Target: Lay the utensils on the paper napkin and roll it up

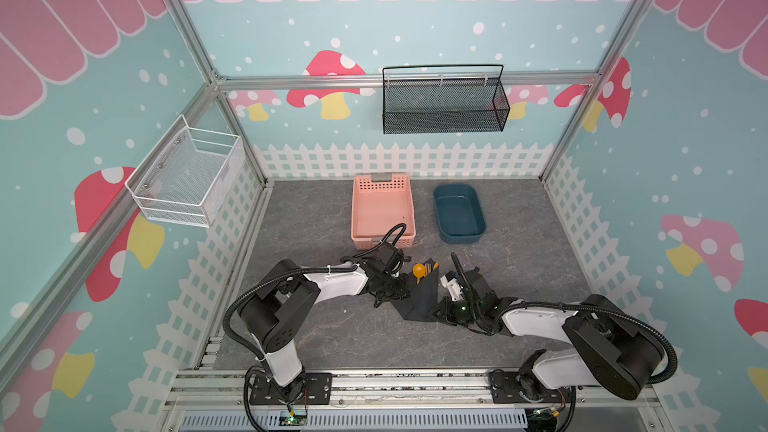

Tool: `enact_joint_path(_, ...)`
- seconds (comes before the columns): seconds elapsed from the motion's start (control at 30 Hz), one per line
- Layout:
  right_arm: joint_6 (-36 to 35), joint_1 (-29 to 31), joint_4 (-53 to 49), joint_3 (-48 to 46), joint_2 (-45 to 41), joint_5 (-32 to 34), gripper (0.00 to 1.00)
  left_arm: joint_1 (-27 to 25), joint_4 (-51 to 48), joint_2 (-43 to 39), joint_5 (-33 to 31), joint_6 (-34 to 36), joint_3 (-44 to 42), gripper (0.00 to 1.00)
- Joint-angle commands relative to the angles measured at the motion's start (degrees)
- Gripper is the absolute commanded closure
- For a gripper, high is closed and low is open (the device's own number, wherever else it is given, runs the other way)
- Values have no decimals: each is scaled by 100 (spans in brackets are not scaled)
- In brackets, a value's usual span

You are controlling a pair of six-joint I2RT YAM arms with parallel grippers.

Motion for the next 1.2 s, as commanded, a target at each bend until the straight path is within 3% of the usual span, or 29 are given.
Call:
enact_joint_path(0.0,16,-29,-423,-194,54,268,97,-27,-274,-371,-163,68,300,95)
enact_joint_path(0.27,40,-25,-430,-176,-6,258,97,-291,-302,-137,-62,20,557,94)
enact_joint_path(0.8,115,-59,-511,-163,-416,242,95,-285,-437,566,-320,112,351,97)
enact_joint_path(0.97,0,-405,-515,-47,-766,4,94,-245,-439,634,-298,159,301,97)
enact_joint_path(1.17,-399,-788,-506,241,-429,-385,95,-247,-439,680,-272,197,321,98)
